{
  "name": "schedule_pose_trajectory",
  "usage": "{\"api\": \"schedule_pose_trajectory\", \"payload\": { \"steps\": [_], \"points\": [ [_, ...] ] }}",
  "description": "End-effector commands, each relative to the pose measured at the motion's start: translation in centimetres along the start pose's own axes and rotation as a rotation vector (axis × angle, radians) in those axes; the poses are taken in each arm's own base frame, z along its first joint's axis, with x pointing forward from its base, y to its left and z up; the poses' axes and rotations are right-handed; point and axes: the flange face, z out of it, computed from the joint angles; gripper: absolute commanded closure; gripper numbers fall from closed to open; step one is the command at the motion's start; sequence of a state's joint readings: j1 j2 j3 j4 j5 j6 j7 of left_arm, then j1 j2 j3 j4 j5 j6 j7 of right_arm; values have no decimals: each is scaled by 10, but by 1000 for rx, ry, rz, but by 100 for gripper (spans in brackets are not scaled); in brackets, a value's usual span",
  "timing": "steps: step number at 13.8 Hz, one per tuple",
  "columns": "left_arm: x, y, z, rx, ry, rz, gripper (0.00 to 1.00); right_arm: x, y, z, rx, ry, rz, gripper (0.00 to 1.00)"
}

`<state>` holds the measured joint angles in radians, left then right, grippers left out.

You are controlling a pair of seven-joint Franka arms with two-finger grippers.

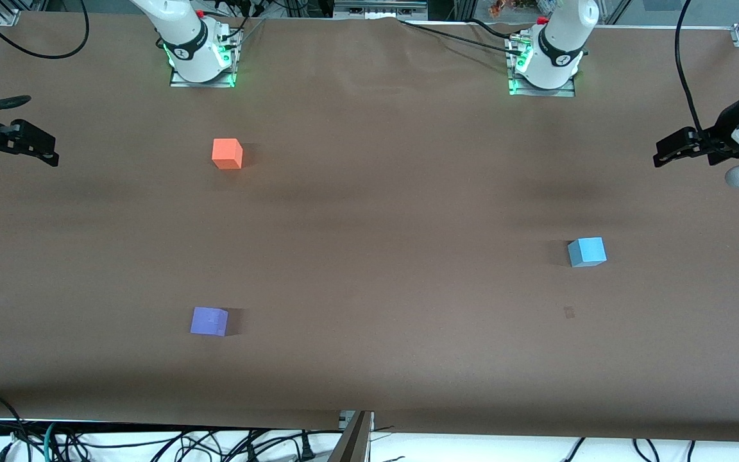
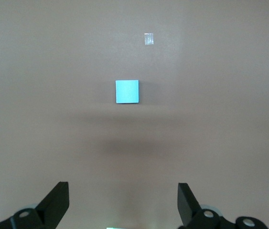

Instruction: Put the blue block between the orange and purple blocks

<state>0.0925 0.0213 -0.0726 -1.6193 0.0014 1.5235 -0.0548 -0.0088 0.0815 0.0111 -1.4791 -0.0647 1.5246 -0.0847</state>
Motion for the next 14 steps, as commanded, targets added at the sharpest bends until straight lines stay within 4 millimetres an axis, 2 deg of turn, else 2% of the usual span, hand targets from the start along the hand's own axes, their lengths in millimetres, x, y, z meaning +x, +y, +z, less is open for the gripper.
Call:
{"api": "schedule_pose_trajectory", "payload": {
  "steps": [1,3,5,7,12,14],
  "points": [
    [-1,-2,0,5,5,18,0,-2,2,-1,16,11,-7,0],
    [-1,-2,2,5,2,19,0,-2,2,-1,16,10,-6,0],
    [0,-2,12,7,-19,19,0,-2,2,0,16,10,-6,0],
    [1,-2,37,8,-47,18,0,-2,2,-1,16,11,-6,0],
    [20,5,153,5,-33,31,0,-2,2,-1,18,11,-7,0],
    [42,8,202,-2,-33,37,0,-2,1,0,33,11,-7,0]
  ]
}}
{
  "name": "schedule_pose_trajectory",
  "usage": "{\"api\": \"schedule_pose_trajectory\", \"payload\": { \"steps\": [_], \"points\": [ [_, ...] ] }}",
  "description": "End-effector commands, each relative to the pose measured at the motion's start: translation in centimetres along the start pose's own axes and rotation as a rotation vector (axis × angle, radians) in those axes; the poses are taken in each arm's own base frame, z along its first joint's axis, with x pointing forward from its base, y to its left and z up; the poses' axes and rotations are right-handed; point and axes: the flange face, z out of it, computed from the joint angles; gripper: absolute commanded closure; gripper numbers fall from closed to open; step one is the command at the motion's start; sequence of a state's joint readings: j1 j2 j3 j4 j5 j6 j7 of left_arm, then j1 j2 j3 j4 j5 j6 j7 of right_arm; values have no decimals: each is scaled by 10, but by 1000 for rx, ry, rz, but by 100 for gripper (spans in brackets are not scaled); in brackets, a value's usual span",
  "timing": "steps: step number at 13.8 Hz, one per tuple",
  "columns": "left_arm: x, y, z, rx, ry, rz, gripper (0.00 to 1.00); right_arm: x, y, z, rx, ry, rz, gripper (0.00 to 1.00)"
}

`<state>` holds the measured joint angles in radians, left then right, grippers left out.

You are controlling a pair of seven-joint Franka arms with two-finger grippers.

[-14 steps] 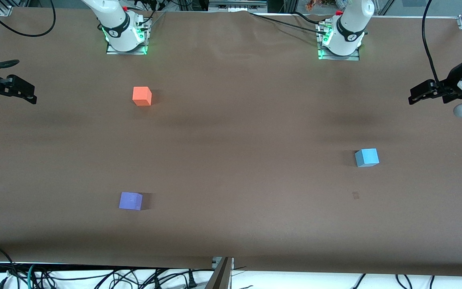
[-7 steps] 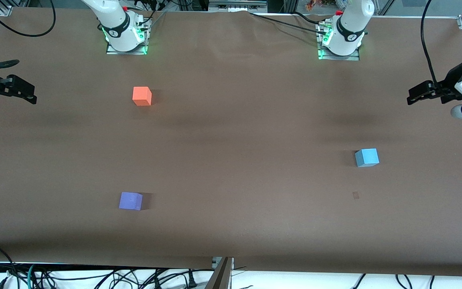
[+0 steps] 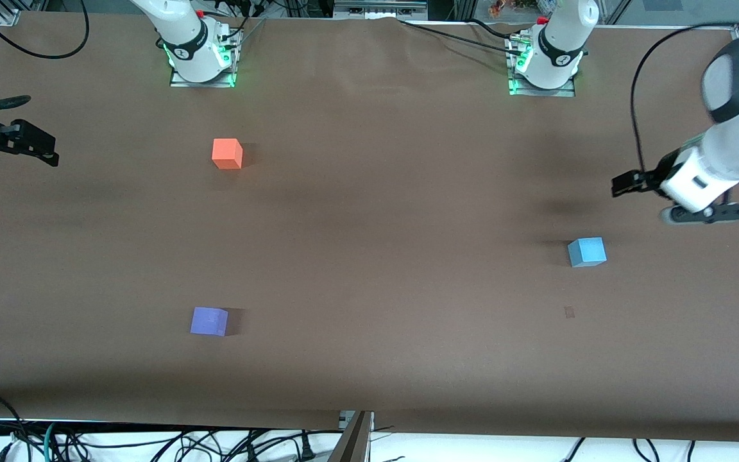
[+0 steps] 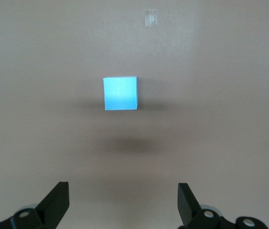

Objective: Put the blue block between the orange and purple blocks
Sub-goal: 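Reach the left gripper down over the light blue cube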

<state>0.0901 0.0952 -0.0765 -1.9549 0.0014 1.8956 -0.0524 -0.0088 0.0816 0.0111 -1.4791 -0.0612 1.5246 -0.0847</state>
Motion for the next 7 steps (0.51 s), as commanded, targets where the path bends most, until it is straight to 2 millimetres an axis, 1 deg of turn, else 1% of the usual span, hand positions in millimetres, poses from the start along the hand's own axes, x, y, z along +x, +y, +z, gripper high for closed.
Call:
{"api": "schedule_pose_trajectory", "payload": {
  "steps": [1,2,3,5,7],
  "points": [
    [30,-3,62,-3,4,19,0,-2,2,0,34,11,-4,0],
    [39,-4,83,-7,11,18,0,-2,4,0,36,11,-1,0],
    [45,-3,100,-10,12,19,0,-2,4,-1,36,13,0,0],
    [51,-2,116,-13,20,20,0,-2,4,-1,36,13,0,0],
    [61,-3,143,-18,32,17,0,-2,4,0,36,11,-1,0]
  ]
}}
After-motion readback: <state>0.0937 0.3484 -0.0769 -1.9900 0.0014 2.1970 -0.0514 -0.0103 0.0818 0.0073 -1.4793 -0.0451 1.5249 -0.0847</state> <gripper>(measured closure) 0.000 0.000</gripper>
